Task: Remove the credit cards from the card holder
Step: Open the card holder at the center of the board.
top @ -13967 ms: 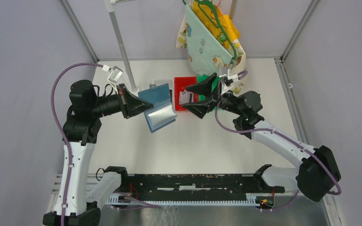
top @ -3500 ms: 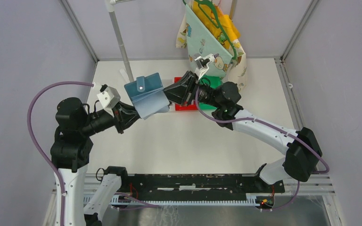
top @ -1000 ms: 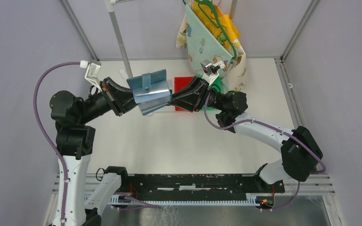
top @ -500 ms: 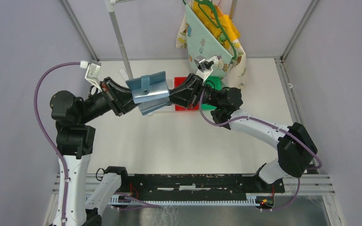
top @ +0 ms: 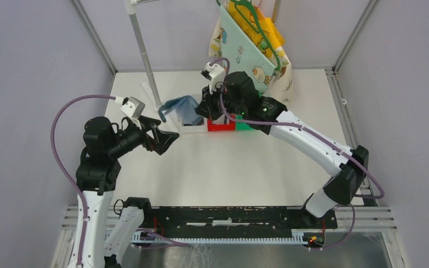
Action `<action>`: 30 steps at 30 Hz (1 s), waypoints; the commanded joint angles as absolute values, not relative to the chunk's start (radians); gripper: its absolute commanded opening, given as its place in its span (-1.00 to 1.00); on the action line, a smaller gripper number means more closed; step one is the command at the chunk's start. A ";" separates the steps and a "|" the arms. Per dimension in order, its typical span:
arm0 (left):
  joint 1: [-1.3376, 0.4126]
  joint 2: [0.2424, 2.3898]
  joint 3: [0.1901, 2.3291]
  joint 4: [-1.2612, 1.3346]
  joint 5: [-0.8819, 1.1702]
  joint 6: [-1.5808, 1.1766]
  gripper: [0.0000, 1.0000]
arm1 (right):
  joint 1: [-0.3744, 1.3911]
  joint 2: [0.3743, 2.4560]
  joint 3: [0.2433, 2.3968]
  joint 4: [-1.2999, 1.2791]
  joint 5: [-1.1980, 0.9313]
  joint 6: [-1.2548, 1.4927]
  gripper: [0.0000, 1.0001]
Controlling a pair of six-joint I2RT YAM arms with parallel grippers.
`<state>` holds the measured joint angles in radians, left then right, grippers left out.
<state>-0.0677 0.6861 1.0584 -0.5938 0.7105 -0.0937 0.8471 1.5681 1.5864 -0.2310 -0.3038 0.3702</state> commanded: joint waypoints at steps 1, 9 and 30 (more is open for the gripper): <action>-0.069 0.635 0.985 -0.522 0.644 0.107 0.99 | 0.874 1.688 1.655 -0.792 0.195 0.066 -1.00; -0.069 0.597 0.884 -0.462 0.658 0.082 0.99 | 0.945 1.806 1.861 -0.995 0.400 0.063 -1.00; -0.071 0.512 0.665 -0.267 0.511 -0.088 0.99 | 1.225 1.931 2.100 -0.962 0.602 0.043 -1.00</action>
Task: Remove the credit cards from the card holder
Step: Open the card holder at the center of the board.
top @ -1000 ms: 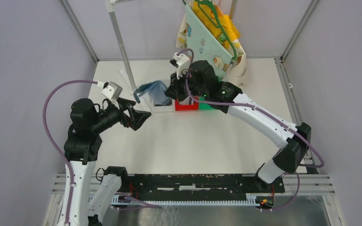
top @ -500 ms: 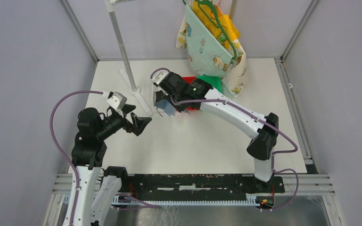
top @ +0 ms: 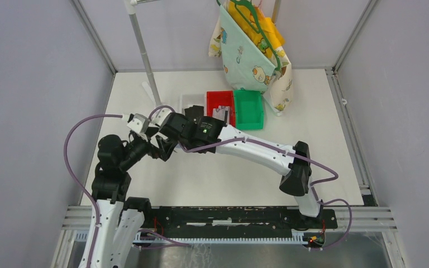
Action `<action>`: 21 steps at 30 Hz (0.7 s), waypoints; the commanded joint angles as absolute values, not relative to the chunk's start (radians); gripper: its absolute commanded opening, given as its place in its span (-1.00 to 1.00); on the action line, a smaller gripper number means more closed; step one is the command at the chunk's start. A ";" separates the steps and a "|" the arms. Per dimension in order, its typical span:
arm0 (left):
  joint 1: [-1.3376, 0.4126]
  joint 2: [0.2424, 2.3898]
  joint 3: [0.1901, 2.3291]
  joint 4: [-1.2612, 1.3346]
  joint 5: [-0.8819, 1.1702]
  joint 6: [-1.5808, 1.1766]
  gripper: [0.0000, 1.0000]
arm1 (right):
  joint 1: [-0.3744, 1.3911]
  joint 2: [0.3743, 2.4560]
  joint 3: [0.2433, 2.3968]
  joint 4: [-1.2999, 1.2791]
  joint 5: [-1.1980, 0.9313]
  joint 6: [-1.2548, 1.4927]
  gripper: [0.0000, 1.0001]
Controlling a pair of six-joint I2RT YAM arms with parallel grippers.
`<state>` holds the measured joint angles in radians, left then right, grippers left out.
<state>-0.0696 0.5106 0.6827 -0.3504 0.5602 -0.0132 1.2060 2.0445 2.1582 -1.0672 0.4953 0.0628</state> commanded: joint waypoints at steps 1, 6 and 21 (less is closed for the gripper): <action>-0.072 0.510 0.658 -0.266 0.515 -0.115 0.99 | 1.229 1.906 2.064 -0.926 0.587 0.046 -1.00; -0.071 0.492 0.663 -0.265 0.537 -0.208 0.99 | 1.233 1.827 1.998 -0.824 0.432 0.085 -1.00; -0.094 0.395 0.713 -0.260 0.615 -0.124 0.99 | 1.219 1.822 2.060 -0.794 0.347 0.193 -1.00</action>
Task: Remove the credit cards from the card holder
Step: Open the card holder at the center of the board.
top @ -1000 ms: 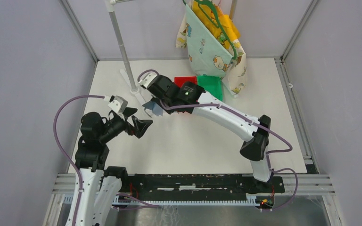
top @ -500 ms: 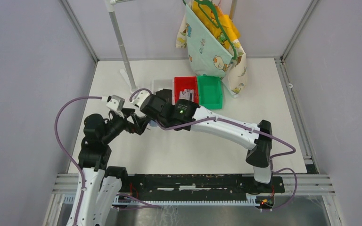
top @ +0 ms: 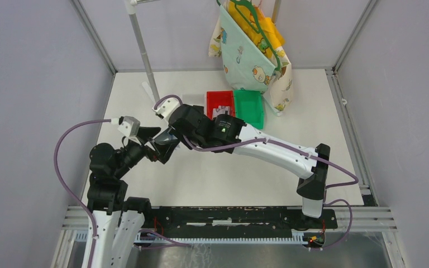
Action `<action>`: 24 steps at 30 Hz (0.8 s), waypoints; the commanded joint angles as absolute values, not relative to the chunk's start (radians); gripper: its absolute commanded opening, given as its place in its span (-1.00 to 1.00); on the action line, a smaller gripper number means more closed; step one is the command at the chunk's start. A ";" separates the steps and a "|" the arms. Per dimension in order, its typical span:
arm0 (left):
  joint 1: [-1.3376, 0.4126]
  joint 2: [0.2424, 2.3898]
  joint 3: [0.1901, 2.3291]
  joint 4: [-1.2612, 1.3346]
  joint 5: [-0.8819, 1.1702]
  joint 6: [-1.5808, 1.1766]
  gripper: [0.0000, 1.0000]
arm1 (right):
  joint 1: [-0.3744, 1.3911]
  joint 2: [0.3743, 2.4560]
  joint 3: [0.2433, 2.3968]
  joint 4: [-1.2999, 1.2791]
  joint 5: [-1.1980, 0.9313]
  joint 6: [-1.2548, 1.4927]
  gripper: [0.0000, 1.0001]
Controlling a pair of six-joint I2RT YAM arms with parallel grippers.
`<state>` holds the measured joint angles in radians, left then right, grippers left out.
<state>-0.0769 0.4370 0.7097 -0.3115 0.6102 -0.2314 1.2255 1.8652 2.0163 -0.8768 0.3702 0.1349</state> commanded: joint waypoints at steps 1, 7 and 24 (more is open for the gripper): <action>-0.101 0.381 0.700 -0.259 0.617 -0.077 0.99 | 1.213 1.801 2.021 -0.744 0.300 0.211 -1.00; -0.116 0.334 0.688 -0.324 0.616 0.212 0.99 | 1.128 1.697 1.867 -0.548 0.054 0.327 -1.00; -0.126 0.333 0.668 -0.308 0.408 0.348 0.99 | 1.116 1.706 1.815 -0.384 -0.166 0.456 -1.00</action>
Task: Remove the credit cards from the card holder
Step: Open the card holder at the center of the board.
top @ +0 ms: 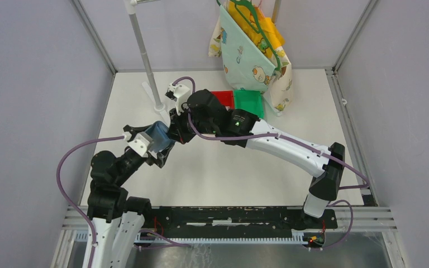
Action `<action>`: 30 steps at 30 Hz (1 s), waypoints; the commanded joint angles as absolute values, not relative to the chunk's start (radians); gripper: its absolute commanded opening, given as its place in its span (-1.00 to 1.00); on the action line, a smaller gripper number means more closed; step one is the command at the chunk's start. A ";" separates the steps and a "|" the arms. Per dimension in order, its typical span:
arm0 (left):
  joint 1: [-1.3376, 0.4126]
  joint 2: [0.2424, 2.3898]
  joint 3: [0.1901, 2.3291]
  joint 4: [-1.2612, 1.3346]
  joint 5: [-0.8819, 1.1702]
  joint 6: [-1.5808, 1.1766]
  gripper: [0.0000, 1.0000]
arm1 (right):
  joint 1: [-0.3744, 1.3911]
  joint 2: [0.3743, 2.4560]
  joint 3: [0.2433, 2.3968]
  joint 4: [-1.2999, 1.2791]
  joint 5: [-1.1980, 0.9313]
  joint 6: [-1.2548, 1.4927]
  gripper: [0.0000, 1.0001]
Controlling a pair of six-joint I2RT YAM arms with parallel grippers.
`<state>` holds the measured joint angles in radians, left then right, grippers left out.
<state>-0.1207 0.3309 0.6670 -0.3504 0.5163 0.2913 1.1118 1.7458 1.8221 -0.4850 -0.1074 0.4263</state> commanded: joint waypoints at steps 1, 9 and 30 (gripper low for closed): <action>-0.125 0.336 0.674 -0.312 0.401 0.341 0.99 | 1.116 1.701 1.809 -0.386 -0.160 0.450 -1.00; -0.126 0.351 0.729 -0.350 0.566 0.241 0.99 | 1.115 1.650 1.747 -0.383 -0.125 0.412 -1.00; -0.126 0.426 0.798 -0.357 0.555 0.146 0.96 | 1.116 1.612 1.690 -0.362 -0.143 0.371 -1.00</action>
